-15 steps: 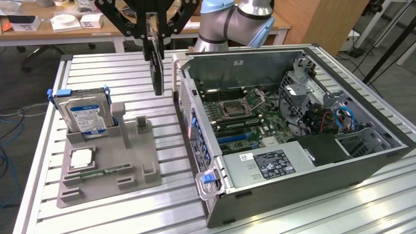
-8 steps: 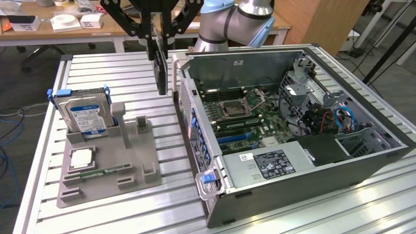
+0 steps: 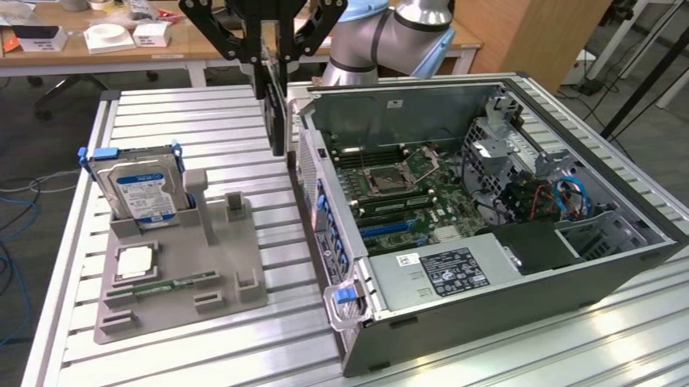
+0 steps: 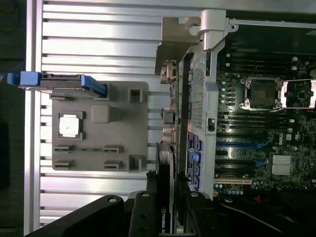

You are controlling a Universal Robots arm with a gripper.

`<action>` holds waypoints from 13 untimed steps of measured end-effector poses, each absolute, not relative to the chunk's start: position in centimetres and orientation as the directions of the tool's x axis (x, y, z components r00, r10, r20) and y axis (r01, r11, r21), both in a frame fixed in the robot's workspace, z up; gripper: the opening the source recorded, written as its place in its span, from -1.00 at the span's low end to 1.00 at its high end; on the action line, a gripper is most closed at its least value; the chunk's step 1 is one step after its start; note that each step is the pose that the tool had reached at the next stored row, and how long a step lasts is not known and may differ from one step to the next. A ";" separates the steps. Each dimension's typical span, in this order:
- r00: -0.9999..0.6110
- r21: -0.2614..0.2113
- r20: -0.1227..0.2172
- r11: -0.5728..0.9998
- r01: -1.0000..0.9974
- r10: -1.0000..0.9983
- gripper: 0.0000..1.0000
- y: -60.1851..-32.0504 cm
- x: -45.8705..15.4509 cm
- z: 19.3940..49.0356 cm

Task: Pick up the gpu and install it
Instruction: 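Pick up the gpu and move the gpu toward the slot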

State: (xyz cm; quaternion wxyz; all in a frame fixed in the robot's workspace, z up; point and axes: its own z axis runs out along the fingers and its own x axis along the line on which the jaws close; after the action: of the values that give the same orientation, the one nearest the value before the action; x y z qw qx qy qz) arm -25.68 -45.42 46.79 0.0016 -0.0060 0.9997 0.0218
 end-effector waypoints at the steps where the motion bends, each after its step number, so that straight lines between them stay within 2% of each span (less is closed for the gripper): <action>1: -1.000 0.044 -0.003 0.999 -0.012 -0.012 -0.47 -45.4 -25.6 46.8; 13: -1.000 0.044 -0.004 0.999 -0.012 -0.012 -0.47 -45.4 -24.4 46.8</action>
State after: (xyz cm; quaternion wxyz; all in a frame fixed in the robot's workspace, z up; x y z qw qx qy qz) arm -24.41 -45.42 46.79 0.0016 -0.0060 0.9997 0.0218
